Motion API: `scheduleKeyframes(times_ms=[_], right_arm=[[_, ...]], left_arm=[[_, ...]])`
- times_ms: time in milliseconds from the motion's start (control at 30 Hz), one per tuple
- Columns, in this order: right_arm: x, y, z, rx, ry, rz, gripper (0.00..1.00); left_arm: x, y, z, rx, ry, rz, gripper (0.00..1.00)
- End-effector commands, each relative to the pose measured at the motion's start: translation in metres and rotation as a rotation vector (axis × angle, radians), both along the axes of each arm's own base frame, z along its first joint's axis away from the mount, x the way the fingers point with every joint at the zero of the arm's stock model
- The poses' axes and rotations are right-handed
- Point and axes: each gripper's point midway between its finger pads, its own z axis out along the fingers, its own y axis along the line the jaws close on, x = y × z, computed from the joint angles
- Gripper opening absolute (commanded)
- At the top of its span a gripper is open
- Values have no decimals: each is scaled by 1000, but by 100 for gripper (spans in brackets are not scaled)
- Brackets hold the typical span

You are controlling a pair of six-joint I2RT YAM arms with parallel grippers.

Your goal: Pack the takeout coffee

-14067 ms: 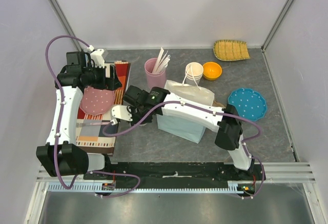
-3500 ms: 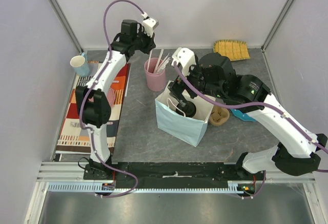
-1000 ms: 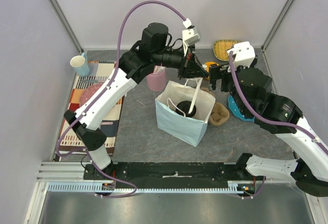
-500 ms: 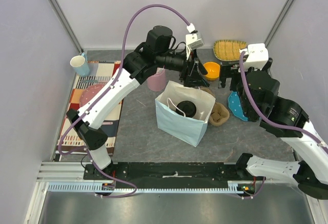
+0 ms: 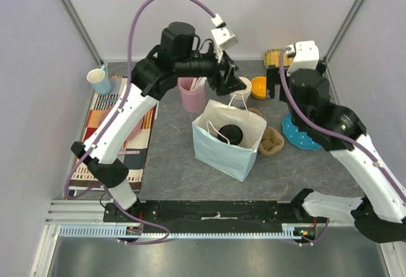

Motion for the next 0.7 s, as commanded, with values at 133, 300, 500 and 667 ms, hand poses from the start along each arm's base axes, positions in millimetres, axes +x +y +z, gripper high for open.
scheduleKeyframes(times_ms=[133, 300, 500, 667], right_arm=[[79, -30, -28, 176, 137, 18, 98], [112, -82, -63, 317, 139, -82, 98], [128, -125, -130, 270, 178, -255, 98], [124, -137, -178, 228, 157, -309, 98]], left_arm=[[86, 136, 46, -47, -116, 491, 79], [123, 210, -5, 3, -54, 689, 80], [151, 296, -84, 44, 38, 942, 81], [150, 333, -153, 62, 101, 1023, 81]])
